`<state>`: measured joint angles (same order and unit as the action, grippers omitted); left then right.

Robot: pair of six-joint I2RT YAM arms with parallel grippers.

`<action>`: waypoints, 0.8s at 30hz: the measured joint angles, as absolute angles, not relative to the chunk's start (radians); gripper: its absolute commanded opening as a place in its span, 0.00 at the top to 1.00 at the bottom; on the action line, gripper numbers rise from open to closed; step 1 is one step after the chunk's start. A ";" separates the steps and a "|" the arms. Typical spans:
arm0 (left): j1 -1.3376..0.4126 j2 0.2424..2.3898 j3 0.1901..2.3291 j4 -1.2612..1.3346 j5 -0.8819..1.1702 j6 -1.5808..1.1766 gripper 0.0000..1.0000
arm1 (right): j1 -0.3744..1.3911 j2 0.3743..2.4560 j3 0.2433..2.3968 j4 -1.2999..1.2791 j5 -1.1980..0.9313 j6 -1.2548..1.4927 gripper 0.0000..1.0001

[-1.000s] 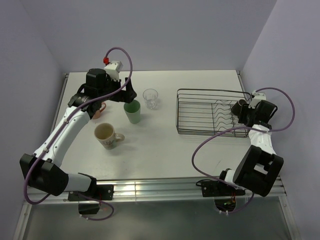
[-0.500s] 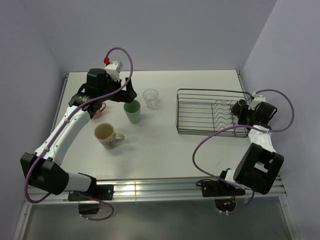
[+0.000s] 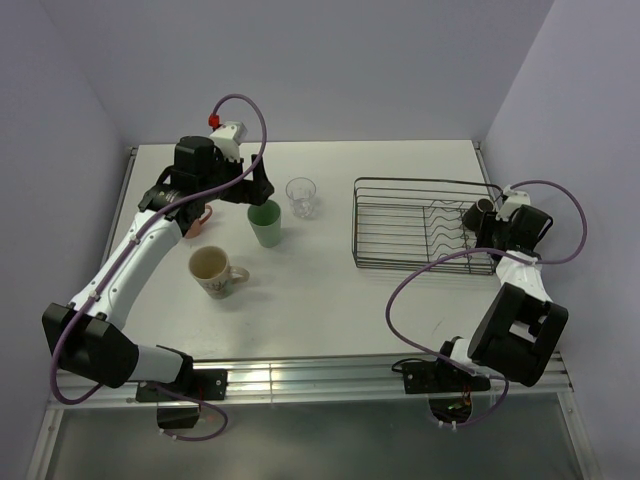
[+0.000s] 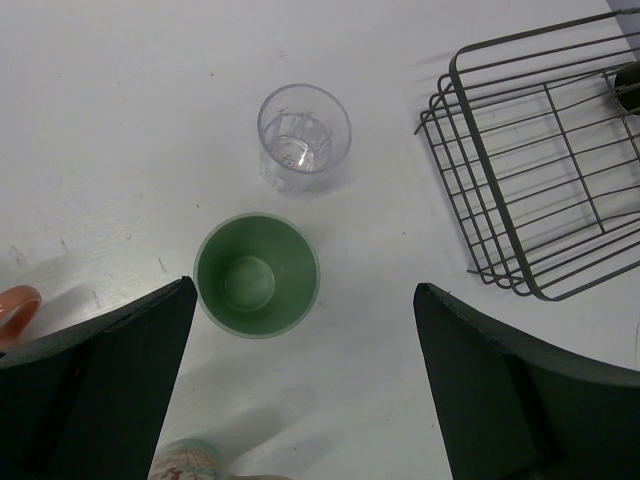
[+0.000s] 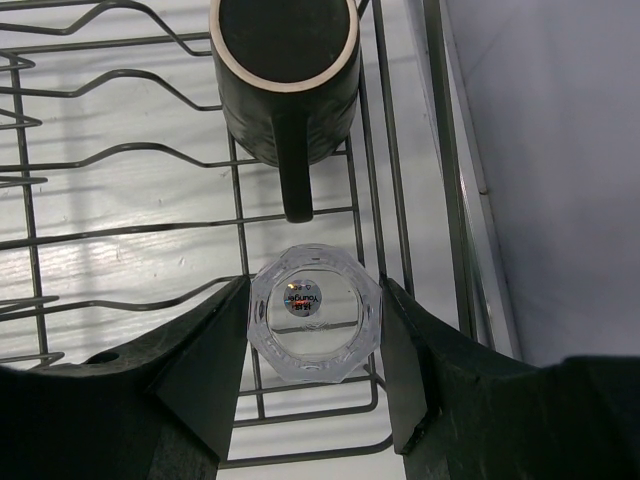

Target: Load the cups into the dish rack

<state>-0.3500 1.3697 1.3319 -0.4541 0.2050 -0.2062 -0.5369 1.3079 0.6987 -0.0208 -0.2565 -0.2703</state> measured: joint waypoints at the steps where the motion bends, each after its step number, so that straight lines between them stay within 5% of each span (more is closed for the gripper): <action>1: -0.350 1.370 1.332 -0.454 0.205 -0.206 0.01 | -0.537 1.310 0.699 -0.021 -0.257 -0.271 0.74; 17: -0.350 1.370 1.332 -0.454 0.204 -0.205 0.01 | -0.537 1.315 0.699 -0.018 -0.258 -0.271 0.38; 24: -0.346 1.370 1.332 -0.454 0.204 -0.205 0.01 | -0.537 1.315 0.699 -0.019 -0.264 -0.270 0.31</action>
